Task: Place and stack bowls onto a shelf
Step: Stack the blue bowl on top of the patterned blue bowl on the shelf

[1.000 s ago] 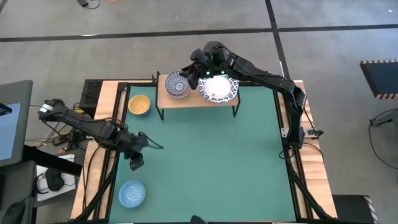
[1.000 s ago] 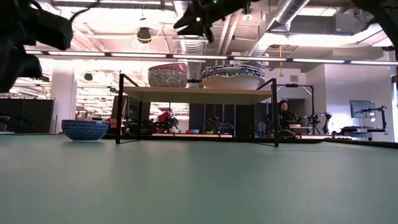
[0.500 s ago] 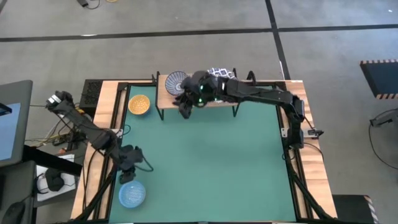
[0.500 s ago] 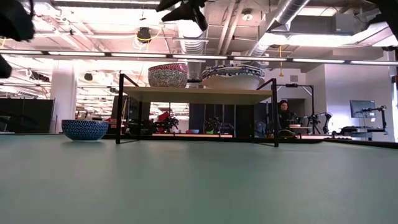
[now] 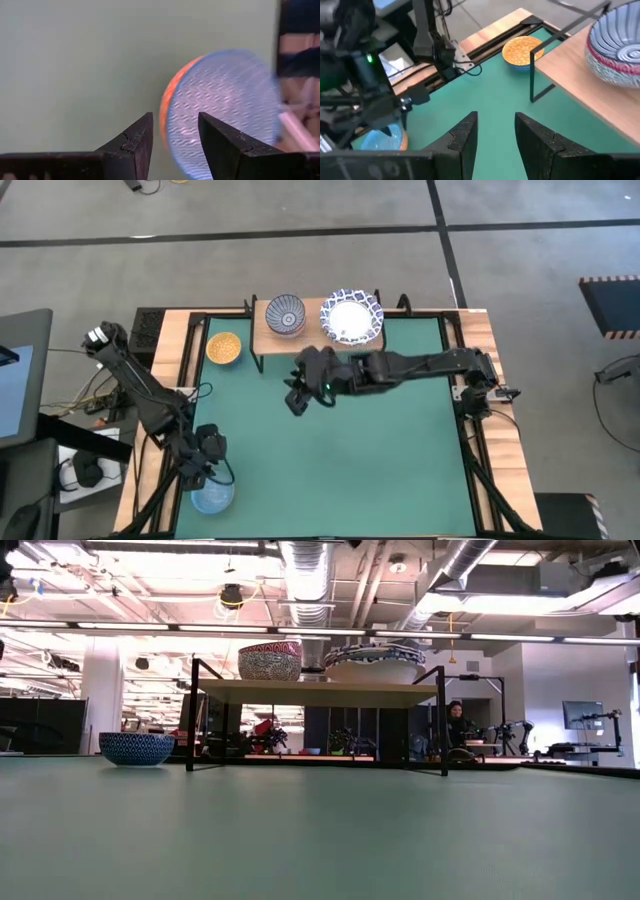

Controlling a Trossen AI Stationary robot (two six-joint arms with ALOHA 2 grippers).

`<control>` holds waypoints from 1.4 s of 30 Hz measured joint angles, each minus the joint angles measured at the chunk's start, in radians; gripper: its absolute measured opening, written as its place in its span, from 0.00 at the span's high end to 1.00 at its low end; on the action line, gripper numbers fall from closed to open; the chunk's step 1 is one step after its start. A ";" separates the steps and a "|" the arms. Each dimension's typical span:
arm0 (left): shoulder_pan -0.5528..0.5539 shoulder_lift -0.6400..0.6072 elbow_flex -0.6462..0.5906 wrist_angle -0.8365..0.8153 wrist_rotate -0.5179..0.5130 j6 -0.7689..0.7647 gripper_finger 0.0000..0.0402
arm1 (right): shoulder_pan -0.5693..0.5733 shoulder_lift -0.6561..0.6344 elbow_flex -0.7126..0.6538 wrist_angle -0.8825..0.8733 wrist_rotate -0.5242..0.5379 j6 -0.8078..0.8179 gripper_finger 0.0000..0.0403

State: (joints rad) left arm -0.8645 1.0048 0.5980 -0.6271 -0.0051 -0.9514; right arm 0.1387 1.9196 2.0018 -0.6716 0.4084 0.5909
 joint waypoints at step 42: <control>0.721 0.156 0.469 -0.257 -0.116 0.288 1.00 | 0.125 0.001 0.000 -0.021 -0.329 -1.016 0.61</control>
State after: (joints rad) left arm -0.1434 1.1605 1.0674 -0.8837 -0.1208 -0.6637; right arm 0.2637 1.9202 2.0018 -0.6924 0.0790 -0.4250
